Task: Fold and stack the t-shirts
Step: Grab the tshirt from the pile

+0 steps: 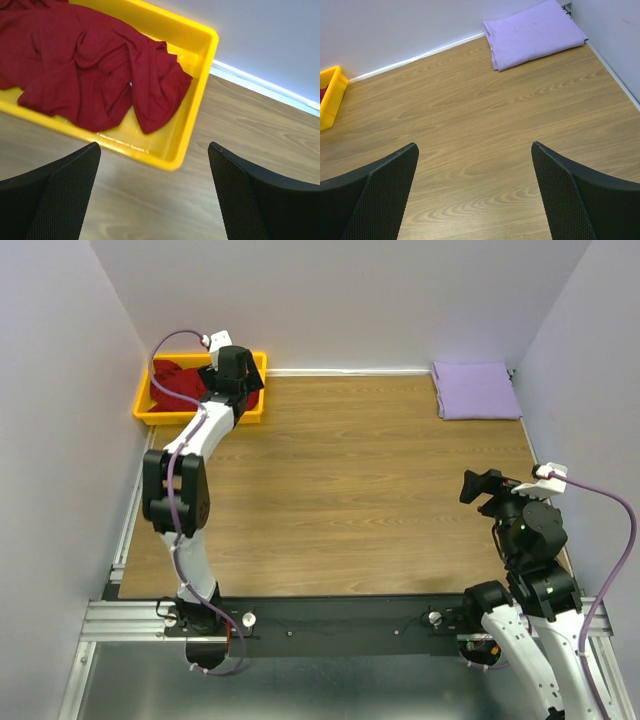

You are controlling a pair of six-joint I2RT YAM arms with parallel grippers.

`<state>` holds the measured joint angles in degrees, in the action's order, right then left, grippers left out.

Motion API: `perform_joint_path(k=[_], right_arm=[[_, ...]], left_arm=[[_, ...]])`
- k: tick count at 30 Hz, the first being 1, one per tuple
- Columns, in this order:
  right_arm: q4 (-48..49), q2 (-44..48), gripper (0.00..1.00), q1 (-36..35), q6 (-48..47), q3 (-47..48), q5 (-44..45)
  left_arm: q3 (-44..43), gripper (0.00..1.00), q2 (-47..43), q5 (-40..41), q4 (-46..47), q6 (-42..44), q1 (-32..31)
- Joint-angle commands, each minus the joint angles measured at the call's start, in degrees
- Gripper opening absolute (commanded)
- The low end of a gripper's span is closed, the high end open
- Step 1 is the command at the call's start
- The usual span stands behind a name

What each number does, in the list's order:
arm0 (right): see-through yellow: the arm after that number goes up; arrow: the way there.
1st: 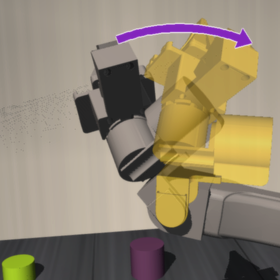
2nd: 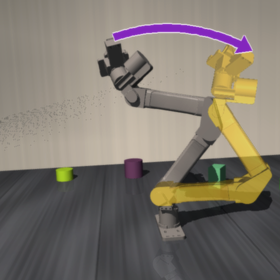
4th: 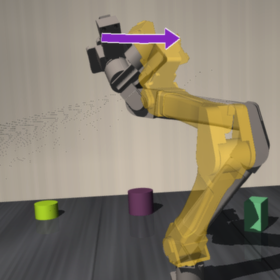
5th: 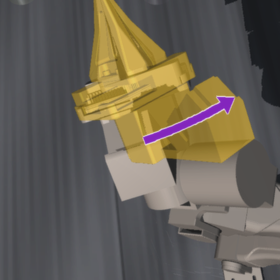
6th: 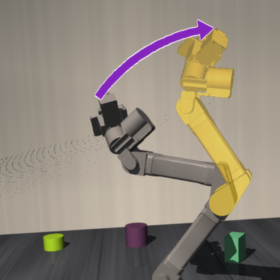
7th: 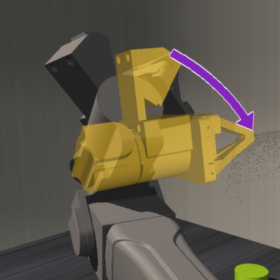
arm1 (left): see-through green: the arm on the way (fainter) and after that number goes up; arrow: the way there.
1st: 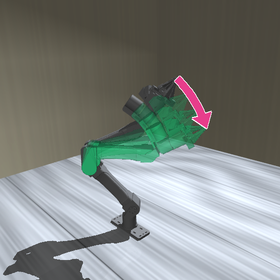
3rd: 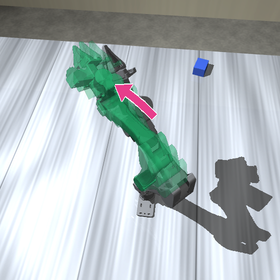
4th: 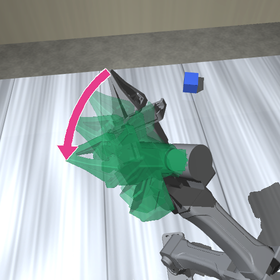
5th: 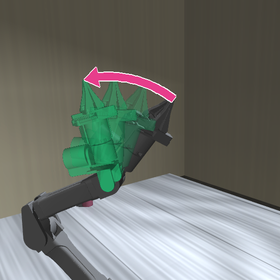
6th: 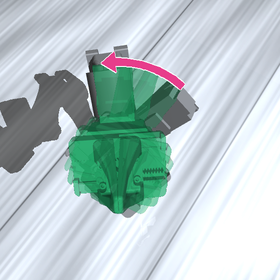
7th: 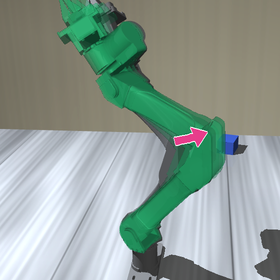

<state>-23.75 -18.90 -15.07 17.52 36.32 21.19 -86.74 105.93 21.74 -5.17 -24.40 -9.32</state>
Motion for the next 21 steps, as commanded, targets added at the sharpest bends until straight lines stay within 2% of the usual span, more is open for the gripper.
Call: perform_joint_path(k=[1, 8, 11, 12, 15, 21], right_arm=[[0.8, -1.1, 1.00, -0.7, 0.1, -0.6, -0.2], [0.8, -4.9, 1.00, -1.1, 0.4, -0.3, -3.6], [0.8, -5.4, 1.00, -1.1, 0.2, -0.1, -4.6], [0.8, -5.5, 1.00, -1.1, 0.2, -0.1, -5.0], [0.8, -5.3, 1.00, -1.0, -0.2, -0.1, -5.8], [0.8, -6.2, 1.00, -1.1, 0.1, -0.1, -5.7]], left_arm=[[-9.9, 0.93, 11.7, 1.5, -6.5, 1.9, 1.8], [-29.6, 0.89, 27.8, -0.5, -12.1, 3.8, 3.8], [-33.4, 0.88, 32.8, -0.6, -12.9, 4.5, 4.4], [-38.2, 0.82, 34.1, -2.1, -14.4, 4.6, 4.9], [-45.2, 0.80, 39.8, -6.1, -19.5, 3.8, 6.3], [-40.8, 0.72, 38.7, -11.8, -16.9, 2.8, 8.8]])
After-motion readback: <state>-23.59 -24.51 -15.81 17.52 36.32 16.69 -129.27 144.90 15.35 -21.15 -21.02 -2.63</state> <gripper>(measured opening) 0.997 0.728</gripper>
